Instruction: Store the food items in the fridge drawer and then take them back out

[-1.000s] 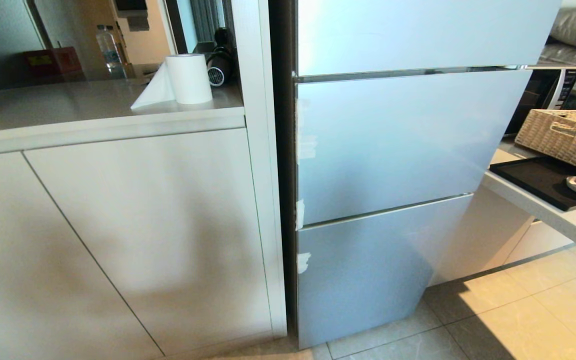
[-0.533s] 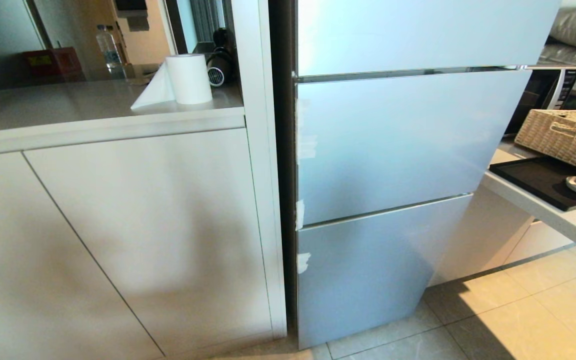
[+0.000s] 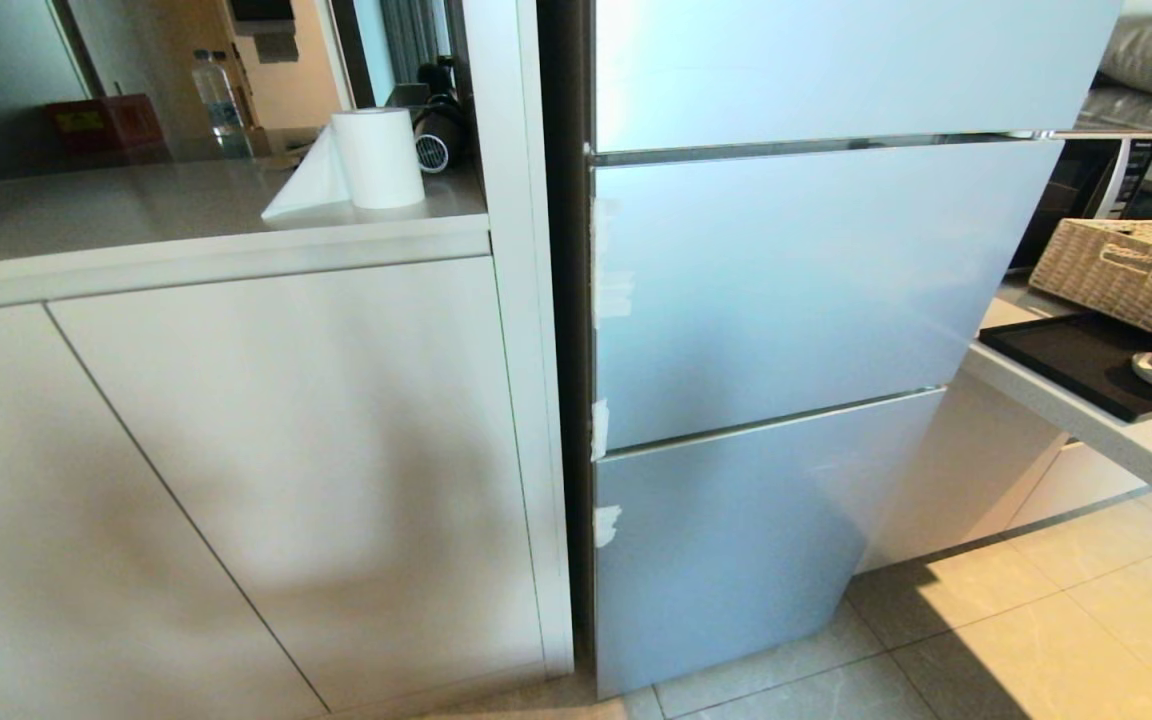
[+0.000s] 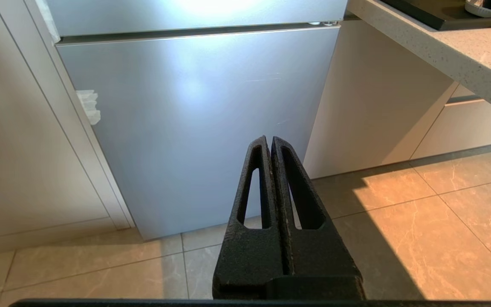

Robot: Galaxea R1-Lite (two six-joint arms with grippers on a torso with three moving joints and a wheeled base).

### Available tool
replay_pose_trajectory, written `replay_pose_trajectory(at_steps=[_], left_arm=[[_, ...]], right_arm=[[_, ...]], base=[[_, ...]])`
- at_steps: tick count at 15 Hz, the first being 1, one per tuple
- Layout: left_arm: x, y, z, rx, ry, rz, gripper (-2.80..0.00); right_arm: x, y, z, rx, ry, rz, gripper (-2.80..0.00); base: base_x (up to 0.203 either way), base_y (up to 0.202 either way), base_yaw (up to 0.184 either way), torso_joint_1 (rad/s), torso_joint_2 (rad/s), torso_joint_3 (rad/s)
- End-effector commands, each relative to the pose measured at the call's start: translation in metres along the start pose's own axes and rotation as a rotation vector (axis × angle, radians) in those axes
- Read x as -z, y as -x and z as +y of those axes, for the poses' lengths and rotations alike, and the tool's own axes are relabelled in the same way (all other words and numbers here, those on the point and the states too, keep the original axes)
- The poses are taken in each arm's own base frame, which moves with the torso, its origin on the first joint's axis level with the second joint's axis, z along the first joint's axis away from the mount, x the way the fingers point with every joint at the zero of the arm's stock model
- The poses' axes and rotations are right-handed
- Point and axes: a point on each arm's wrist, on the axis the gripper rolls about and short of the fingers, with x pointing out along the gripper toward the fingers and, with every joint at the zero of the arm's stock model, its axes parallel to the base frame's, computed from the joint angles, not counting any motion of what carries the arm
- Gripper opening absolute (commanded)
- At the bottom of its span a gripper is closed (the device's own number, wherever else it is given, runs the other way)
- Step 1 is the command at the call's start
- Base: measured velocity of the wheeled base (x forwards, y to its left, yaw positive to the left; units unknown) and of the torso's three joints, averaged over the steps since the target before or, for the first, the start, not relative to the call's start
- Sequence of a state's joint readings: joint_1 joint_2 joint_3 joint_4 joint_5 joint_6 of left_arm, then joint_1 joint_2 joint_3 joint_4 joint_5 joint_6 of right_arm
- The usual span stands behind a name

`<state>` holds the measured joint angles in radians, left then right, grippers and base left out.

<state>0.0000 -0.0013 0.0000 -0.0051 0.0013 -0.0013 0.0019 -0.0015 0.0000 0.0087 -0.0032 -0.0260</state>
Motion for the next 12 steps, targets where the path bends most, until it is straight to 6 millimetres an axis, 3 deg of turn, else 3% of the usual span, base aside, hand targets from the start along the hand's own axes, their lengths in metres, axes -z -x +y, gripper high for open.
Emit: replay_pose_trajectory(at_steps=[1, 12], left_arm=[[0.0005, -0.0001, 0.0000, 0.000, 0.000, 0.002, -2.80], [0.0005, -0.0001, 0.0000, 0.000, 0.000, 0.002, -2.80]], right_arm=[[0.0000, -0.0001, 0.0000, 0.001, 0.000, 0.002, -2.80], [-0.0003, -0.0001, -0.0006, 0.028, -0.045, -0.001, -2.80]], base=[[0.000, 0.000, 0.000, 0.000, 0.00, 0.000], [0.000, 0.000, 0.000, 0.000, 0.00, 0.000]])
